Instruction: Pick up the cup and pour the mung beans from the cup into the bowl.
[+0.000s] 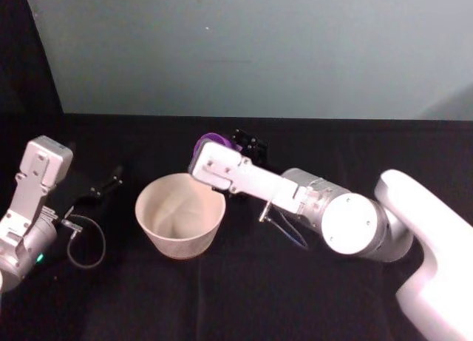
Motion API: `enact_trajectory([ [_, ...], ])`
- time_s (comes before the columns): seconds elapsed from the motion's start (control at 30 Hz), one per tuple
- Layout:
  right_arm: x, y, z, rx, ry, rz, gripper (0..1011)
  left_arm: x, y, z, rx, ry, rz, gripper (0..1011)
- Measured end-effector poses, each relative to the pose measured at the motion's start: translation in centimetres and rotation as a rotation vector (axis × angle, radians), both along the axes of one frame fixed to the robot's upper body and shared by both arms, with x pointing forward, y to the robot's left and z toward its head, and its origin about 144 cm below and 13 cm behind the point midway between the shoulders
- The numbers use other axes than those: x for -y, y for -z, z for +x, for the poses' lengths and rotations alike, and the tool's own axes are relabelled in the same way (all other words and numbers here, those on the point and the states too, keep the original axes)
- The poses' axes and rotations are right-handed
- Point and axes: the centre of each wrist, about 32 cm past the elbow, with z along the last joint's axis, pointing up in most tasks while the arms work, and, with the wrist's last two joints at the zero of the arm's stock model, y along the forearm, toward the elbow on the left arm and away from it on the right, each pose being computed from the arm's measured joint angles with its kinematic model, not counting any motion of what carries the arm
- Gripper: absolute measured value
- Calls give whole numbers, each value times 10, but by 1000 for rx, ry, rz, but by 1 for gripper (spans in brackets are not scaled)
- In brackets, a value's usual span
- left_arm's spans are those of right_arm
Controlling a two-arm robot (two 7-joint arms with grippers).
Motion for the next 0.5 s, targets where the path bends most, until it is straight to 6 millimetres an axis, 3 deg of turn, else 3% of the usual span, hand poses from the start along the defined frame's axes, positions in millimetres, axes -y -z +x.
enact_trajectory([
  [0.5, -22, -4, -6, 42, 6, -174, 718, 0, 0, 0, 0, 0, 0, 1011],
])
